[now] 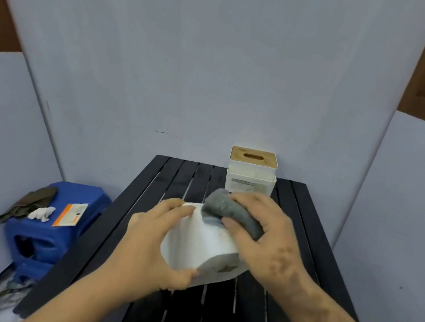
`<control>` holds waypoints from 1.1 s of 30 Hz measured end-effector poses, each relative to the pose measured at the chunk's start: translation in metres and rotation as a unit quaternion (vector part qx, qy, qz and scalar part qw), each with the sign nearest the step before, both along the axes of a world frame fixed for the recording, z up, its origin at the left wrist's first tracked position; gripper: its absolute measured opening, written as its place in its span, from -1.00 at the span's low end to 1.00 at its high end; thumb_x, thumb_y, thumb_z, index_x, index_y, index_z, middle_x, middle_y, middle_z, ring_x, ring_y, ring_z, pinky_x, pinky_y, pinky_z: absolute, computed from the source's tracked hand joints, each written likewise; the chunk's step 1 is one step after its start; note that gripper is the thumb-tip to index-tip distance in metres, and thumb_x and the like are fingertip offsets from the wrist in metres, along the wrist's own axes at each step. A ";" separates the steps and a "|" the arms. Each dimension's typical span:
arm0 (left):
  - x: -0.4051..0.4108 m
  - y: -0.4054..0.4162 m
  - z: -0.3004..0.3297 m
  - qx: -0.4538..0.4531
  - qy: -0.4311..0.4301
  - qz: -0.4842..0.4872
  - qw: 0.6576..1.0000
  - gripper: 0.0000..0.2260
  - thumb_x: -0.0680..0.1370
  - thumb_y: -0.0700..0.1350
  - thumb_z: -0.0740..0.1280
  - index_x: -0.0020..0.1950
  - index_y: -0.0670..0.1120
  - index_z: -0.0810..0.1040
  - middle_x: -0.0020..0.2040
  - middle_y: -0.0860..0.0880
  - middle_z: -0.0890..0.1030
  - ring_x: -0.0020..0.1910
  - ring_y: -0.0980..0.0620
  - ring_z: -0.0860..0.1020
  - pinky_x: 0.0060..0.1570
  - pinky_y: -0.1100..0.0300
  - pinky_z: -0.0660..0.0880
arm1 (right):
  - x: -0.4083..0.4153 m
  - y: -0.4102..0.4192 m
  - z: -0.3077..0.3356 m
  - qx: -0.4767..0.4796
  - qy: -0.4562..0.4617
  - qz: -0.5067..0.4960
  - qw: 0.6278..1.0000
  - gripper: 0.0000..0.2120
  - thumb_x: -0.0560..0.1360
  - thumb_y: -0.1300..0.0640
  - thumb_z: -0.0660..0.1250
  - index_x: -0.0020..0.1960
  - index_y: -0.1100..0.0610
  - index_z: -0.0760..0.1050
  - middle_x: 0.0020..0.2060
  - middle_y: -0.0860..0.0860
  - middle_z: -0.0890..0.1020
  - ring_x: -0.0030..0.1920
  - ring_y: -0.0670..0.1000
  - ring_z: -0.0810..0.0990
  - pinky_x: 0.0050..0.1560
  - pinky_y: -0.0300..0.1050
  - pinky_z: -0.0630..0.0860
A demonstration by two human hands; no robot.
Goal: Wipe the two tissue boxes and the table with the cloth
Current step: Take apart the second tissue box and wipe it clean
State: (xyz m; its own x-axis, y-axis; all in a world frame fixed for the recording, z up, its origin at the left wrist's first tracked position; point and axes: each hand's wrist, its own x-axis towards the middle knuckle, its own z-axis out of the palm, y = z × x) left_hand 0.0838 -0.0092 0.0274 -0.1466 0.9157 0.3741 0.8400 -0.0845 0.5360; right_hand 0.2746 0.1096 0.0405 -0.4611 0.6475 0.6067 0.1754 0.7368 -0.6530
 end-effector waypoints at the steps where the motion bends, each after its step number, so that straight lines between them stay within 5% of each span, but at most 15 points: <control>1: -0.001 0.002 0.000 -0.005 -0.014 0.003 1.000 -0.26 0.13 0.31 0.46 0.26 0.52 0.25 0.33 0.53 0.22 0.27 0.14 0.32 0.24 0.17 0.27 | 0.005 0.012 -0.006 -0.031 0.011 -0.038 0.999 -0.73 0.50 0.11 0.47 0.16 -0.09 0.60 0.08 -0.20 0.60 0.15 -0.15 0.56 0.22 -0.12 0.51; 6: -0.007 0.007 -0.001 -0.006 -0.089 0.019 0.996 -0.30 0.15 0.24 0.52 0.18 0.57 0.28 0.28 0.42 0.38 0.31 0.17 0.39 0.25 0.13 0.39 | 0.020 0.036 -0.030 -0.214 0.112 -0.090 0.966 -0.81 0.56 0.16 0.41 0.17 0.02 0.58 -0.08 -0.05 0.67 -0.19 -0.20 0.63 -0.27 -0.36 0.55; 11: -0.014 0.008 -0.002 -0.019 -0.170 0.044 0.984 -0.30 0.21 -0.03 0.68 0.21 0.32 0.43 0.23 0.27 0.52 0.24 0.31 0.44 -0.01 0.47 0.34 | 0.011 0.028 -0.045 -0.295 0.205 -0.081 0.930 -0.87 0.62 0.12 0.31 0.16 0.07 0.50 -0.45 0.14 0.53 -0.58 0.02 0.44 -0.60 -0.17 0.43; 15: -0.018 0.010 0.000 -0.033 -0.242 0.039 0.969 -0.33 0.14 0.04 0.68 0.19 0.24 0.54 0.16 0.21 0.64 0.21 0.21 0.57 0.02 0.39 0.41 | 0.009 0.024 -0.034 -0.316 0.271 -0.092 0.904 -0.86 0.61 0.10 0.33 0.16 0.07 0.51 -0.20 0.17 0.62 -0.34 0.13 0.58 -0.41 0.02 0.61; 17: -0.015 0.010 0.001 -0.036 -0.288 0.044 0.956 -0.34 0.08 0.12 0.65 0.15 0.23 0.58 0.11 0.23 0.67 0.13 0.21 0.62 0.02 0.31 0.49 | 0.012 0.025 -0.031 -0.286 0.261 -0.082 0.918 -0.84 0.60 0.07 0.34 0.17 0.01 0.51 -0.04 0.14 0.65 -0.11 0.21 0.64 -0.16 0.18 0.68; 19: -0.012 0.010 0.002 -0.039 -0.320 0.059 0.945 -0.36 0.08 0.09 0.66 0.13 0.20 0.60 0.07 0.22 0.68 0.07 0.19 0.65 -0.01 0.22 0.57 | 0.014 0.026 -0.032 -0.232 0.212 -0.091 0.945 -0.80 0.58 0.02 0.36 0.19 -0.07 0.48 0.00 0.06 0.62 -0.01 0.16 0.65 -0.12 0.23 0.67; 21: -0.010 0.010 0.002 -0.041 -0.350 0.072 0.933 -0.43 0.19 -0.05 0.70 0.15 0.14 0.60 0.05 0.13 0.70 0.02 0.14 0.68 -0.06 0.21 0.60 | 0.014 0.023 -0.039 -0.165 0.159 -0.117 0.966 -0.71 0.55 0.02 0.40 0.23 -0.10 0.44 0.05 -0.03 0.56 0.04 0.02 0.62 -0.12 0.19 0.67; 25: -0.008 0.013 0.005 -0.033 -0.395 0.094 0.913 -0.55 0.33 -0.19 0.63 0.15 0.08 0.62 0.00 0.02 0.71 -0.04 0.12 0.69 -0.15 0.29 0.56 | -0.009 0.002 -0.054 -0.078 0.087 -0.168 0.979 -0.47 0.53 0.12 0.43 0.45 0.03 0.34 0.24 -0.07 0.32 0.22 -0.13 0.41 0.24 0.04 0.55; 30: -0.004 0.015 0.010 -0.035 -0.431 0.070 0.899 -0.69 0.42 -0.26 0.55 0.09 0.03 0.69 -0.12 0.02 0.76 -0.16 0.17 0.71 -0.31 0.45 0.53 | -0.021 -0.007 -0.052 0.096 -0.016 0.003 0.995 -0.44 0.56 0.10 0.37 0.52 -0.06 0.31 0.34 -0.22 0.23 0.33 -0.15 0.35 0.34 -0.25 0.42; 33: -0.002 0.016 0.010 -0.037 -0.445 0.070 0.892 -0.72 0.44 -0.27 0.53 0.07 0.02 0.69 -0.12 0.04 0.76 -0.20 0.22 0.70 -0.32 0.47 0.51 | -0.016 0.016 -0.052 0.015 0.055 -0.041 0.998 -0.47 0.56 0.18 0.39 0.47 -0.11 0.38 0.23 -0.33 0.33 0.21 -0.11 0.48 0.16 -0.13 0.57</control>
State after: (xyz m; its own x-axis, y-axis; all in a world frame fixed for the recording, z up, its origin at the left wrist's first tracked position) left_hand 0.0814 0.0070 0.0378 -0.4704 0.8824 -0.0078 0.0797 0.0513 0.9955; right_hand 0.2590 0.1261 -0.0115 -0.3367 0.6605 0.6711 0.1636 0.7429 -0.6491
